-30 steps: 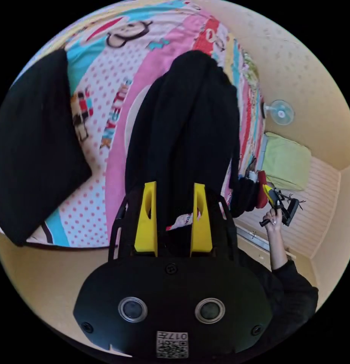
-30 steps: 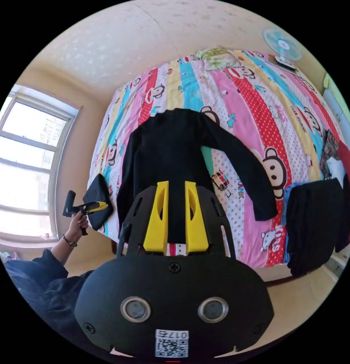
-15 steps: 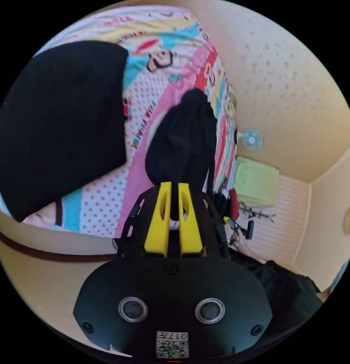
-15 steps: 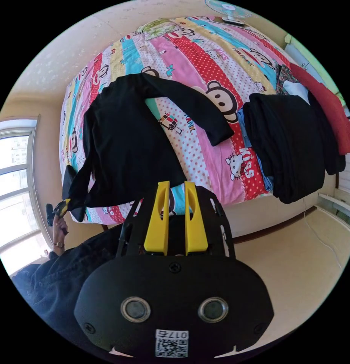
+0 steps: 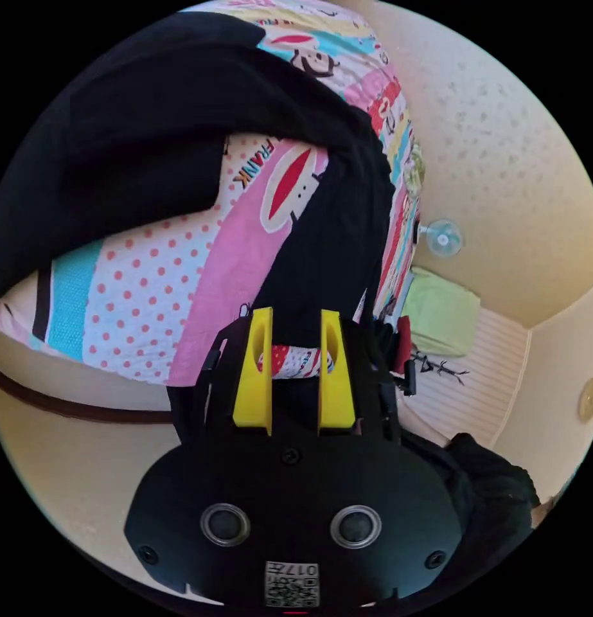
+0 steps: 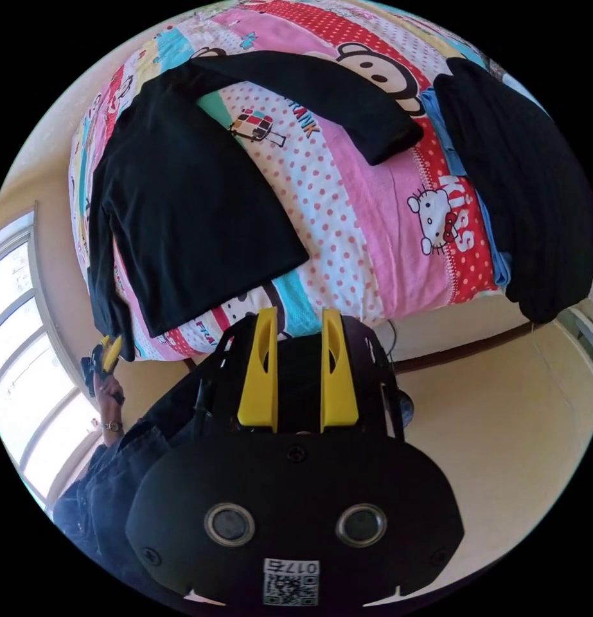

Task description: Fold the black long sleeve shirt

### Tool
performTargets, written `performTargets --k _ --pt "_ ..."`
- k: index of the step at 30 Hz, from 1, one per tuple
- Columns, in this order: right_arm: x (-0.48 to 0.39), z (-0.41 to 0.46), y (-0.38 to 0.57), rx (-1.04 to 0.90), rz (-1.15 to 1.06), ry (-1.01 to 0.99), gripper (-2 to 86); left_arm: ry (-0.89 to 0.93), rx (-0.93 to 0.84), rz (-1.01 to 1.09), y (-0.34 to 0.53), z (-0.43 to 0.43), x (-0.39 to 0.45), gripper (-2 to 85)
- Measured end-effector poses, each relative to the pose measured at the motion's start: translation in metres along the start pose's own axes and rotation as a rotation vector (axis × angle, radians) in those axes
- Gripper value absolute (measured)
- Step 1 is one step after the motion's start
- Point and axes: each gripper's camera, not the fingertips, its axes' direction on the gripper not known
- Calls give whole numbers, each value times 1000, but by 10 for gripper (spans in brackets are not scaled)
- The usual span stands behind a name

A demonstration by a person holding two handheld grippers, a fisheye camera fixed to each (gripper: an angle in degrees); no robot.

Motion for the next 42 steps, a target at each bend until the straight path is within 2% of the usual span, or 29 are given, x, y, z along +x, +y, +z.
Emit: performTargets --k 6,9,11,12,13,15,17,20,22,26,28,31,32,33,36,39,42 --pt "-60 -15 -62 29 -29 -1 115 -252 -159 6 2 19 17 117" --pt "-82 1 -82 -50 -33 57 107 -345 -132 25 20 0 23 80" --pt "-105 -6 -87 -24 -29 136 89 -328 -145 39 29 -16 29 67" --pt "-112 -9 -89 -33 -39 157 84 -272 -222 72 34 -23 34 48" --pt "-130 -14 -91 -82 -119 171 57 -238 -272 79 36 -25 35 39" --pt "-162 -24 -89 -157 -250 323 39 -162 -381 147 59 -42 49 36" --pt "-197 -49 -71 -134 -420 545 33 -147 -376 169 82 -66 58 34" --pt "-213 -73 -44 -137 -531 645 31 -35 -344 105 117 -96 62 33" --pt "-210 -77 -31 -170 -544 653 32 -24 -332 76 137 -102 65 34" --pt "-188 -88 -15 -205 -387 428 38 -79 -344 -73 167 -104 62 46" --pt "-176 -102 -9 -142 -303 314 46 -59 -270 -125 167 -125 63 58" --pt "-148 -119 -7 -154 -107 176 53 63 29 -173 155 -200 72 72" --pt "-138 -123 -6 -184 -63 143 52 119 180 -201 150 -236 74 73" --pt "-133 -125 -5 -196 -47 137 52 169 320 -253 146 -267 72 76" --pt "-115 -138 -1 -225 47 190 59 254 589 -447 135 -326 63 96" --pt "-108 -153 3 -234 131 185 73 270 730 -547 118 -357 62 98" --pt "-118 -172 4 -212 161 168 77 245 676 -666 95 -355 58 75"
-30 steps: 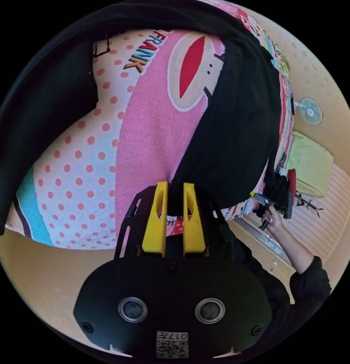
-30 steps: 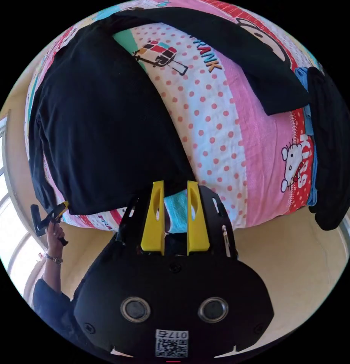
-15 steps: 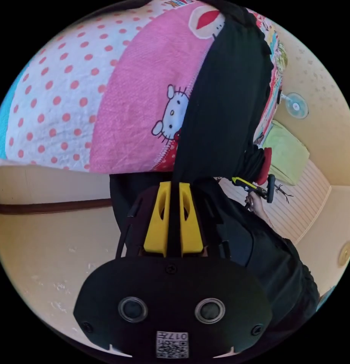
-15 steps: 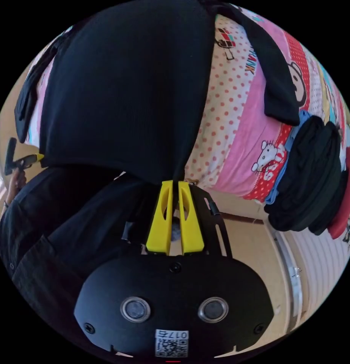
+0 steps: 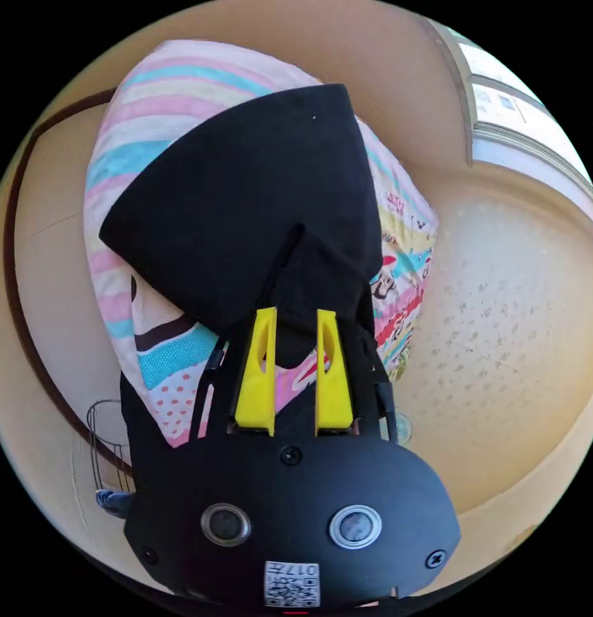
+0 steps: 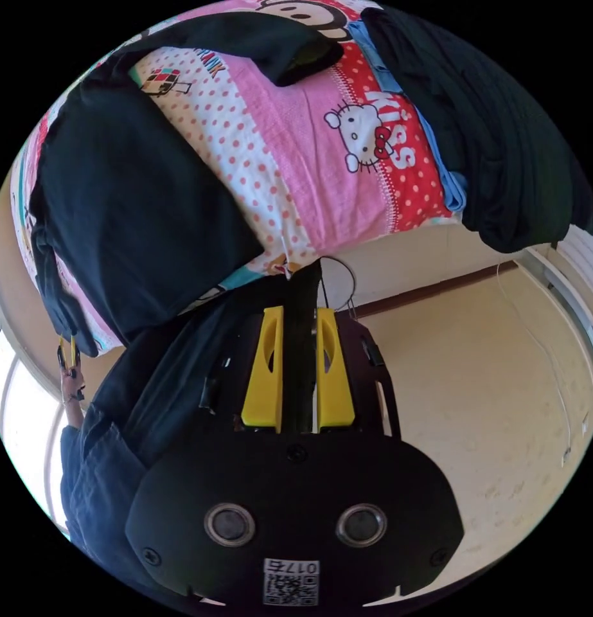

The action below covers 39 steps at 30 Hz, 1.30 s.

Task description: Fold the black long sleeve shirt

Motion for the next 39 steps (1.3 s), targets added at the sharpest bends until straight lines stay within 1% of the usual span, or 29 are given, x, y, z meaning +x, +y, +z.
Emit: performTargets --k 2,3,6,8,10,12,15,16,17,20,23,25,26,28,29,30,31,33,34,37,39 --pt "-14 -17 -3 16 -19 2 79 10 -13 -29 -2 10 1 31" --pt "-18 -21 -5 15 -30 3 80 42 6 -46 -1 11 1 7" --pt "-43 -44 -16 30 -97 29 83 87 10 -33 -2 8 8 -1" --pt "-64 -64 -22 66 -167 41 87 79 -2 -19 -3 2 15 3" --pt "-79 -74 -27 76 -213 52 90 81 16 -43 1 -8 21 26" --pt "-92 -80 -32 79 -242 61 92 153 51 -74 7 -18 25 80" --pt "-107 -81 -37 74 -276 49 94 239 74 -112 2 -9 24 91" --pt "-110 -78 -39 64 -283 48 94 235 75 -130 0 -6 23 90" --pt "-113 -74 -40 50 -287 53 95 216 85 -167 -4 -2 23 71" --pt "-112 -64 -39 22 -278 73 96 190 88 -223 -11 4 23 33" --pt "-104 -57 -36 17 -258 66 97 213 64 -239 -15 -1 23 30" --pt "-96 -53 -34 19 -233 45 97 222 72 -210 -15 -11 27 47" --pt "-90 -50 -32 22 -217 23 97 214 80 -194 -15 -19 29 68" --pt "-80 -46 -28 28 -191 -4 98 183 82 -220 -14 -27 27 111" --pt "-74 -42 -26 32 -179 -17 98 190 84 -249 -13 -28 23 130" --pt "-71 -39 -24 32 -173 -21 98 236 99 -261 -13 -27 19 136" --pt "-66 -34 -22 28 -159 -22 98 259 107 -267 -13 -25 17 136" --pt "-57 -23 -19 14 -136 -23 99 361 134 -279 -18 -14 12 125" --pt "-52 -16 -17 1 -120 -24 99 373 133 -287 -19 -12 11 121" --pt "-43 -1 -13 -14 -93 -31 98 360 116 -307 -31 0 11 115" --pt "-41 5 -11 -7 -92 -44 98 293 72 -308 -48 14 1 98"
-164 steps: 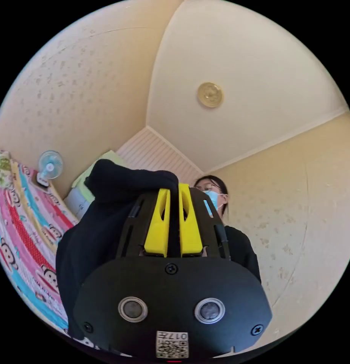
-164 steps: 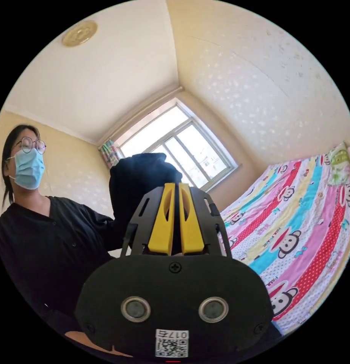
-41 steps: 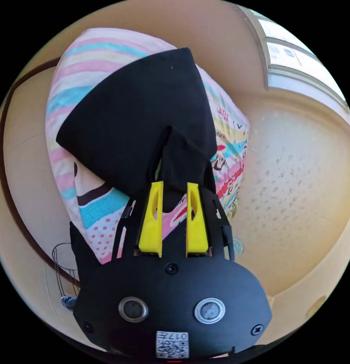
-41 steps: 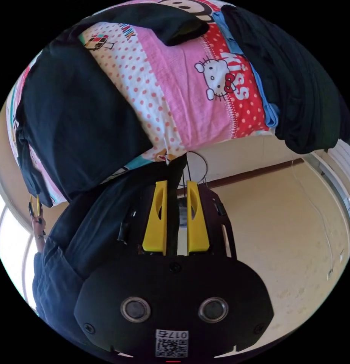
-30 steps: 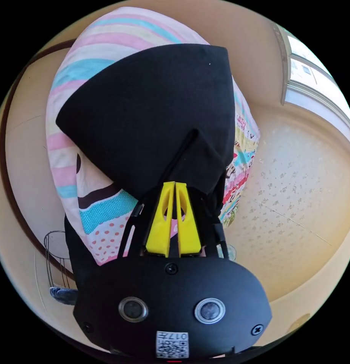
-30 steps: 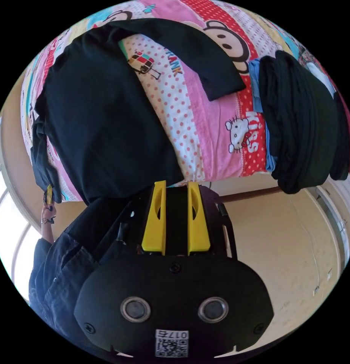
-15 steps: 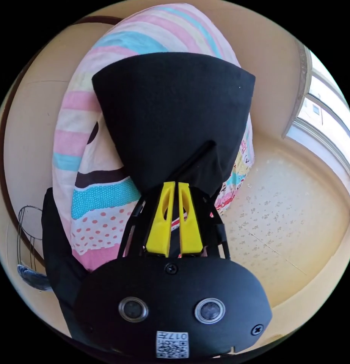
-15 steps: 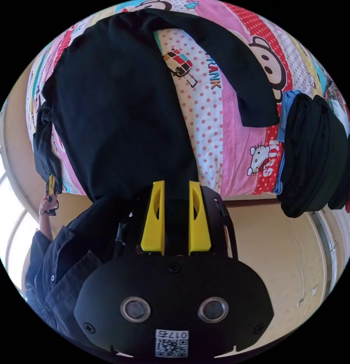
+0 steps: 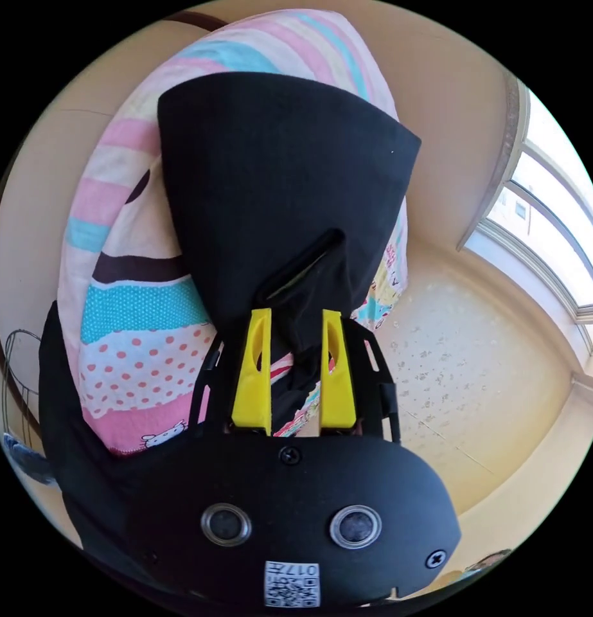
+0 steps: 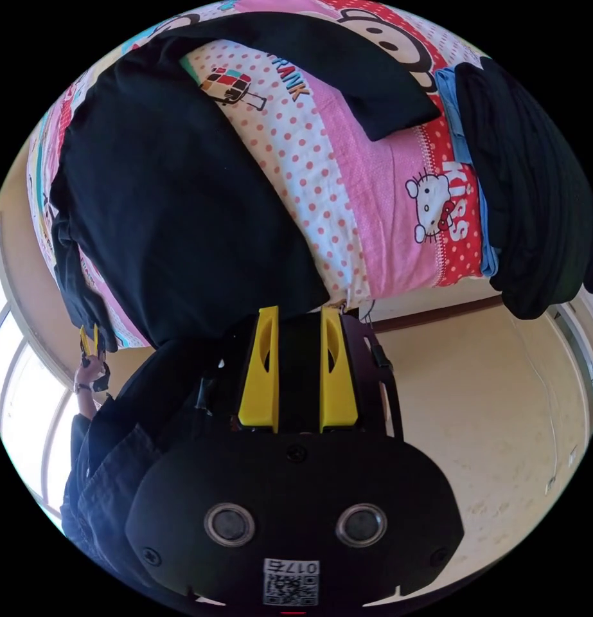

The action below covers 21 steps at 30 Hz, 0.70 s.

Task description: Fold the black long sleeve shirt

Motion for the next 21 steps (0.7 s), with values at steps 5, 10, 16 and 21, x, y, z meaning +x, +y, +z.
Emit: performTargets --k 5,10,16,21 --pt "-4 14 0 16 -29 -8 97 82 3 -105 -24 0 -42 65" --pt "-7 34 -5 31 -62 -21 94 135 -48 39 -49 -3 -75 39" --pt "-31 47 -12 195 -191 -137 56 352 -77 195 -68 -31 -84 30" --pt "-68 84 -33 268 -275 97 30 323 -86 397 -84 -61 -54 20"
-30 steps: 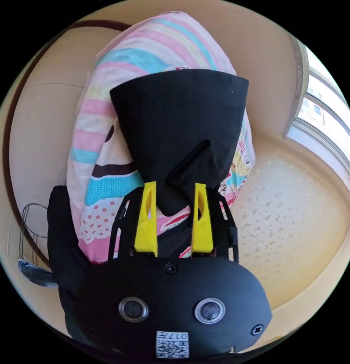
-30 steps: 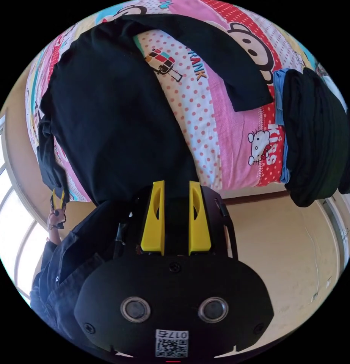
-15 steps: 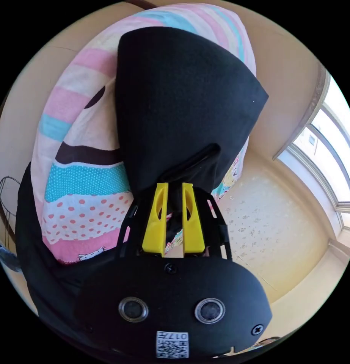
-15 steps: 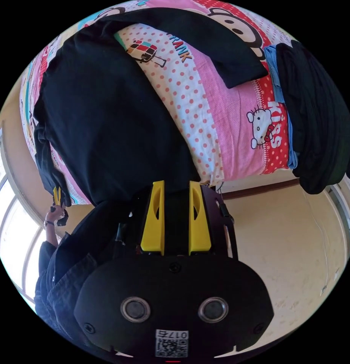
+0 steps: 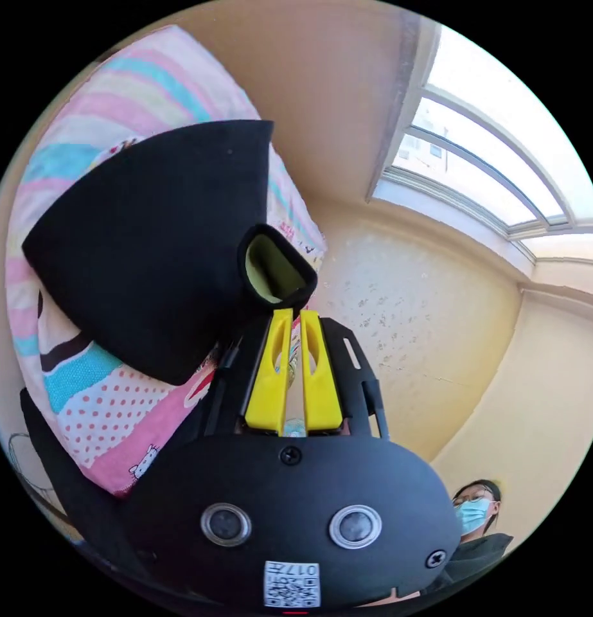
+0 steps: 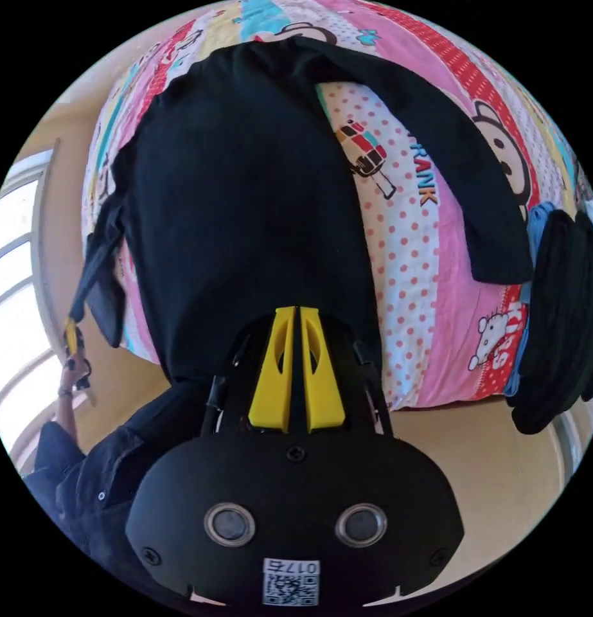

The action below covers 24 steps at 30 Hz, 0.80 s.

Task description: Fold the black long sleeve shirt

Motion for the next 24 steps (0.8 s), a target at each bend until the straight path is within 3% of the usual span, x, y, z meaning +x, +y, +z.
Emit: performTargets --k 2,7,12,16,24 --pt "-13 38 -7 5 -39 227 32 -43 -34 81 -8 -2 12 13" --pt "-14 98 -2 86 -35 280 27 -79 -160 300 -9 26 41 -4" --pt "-20 131 26 179 -129 380 23 -72 -424 510 50 142 33 -7" --pt "16 146 31 194 -151 228 20 -42 -626 591 118 251 -15 -7" --pt "82 176 38 189 -270 -42 23 -138 -969 583 261 459 -244 1"
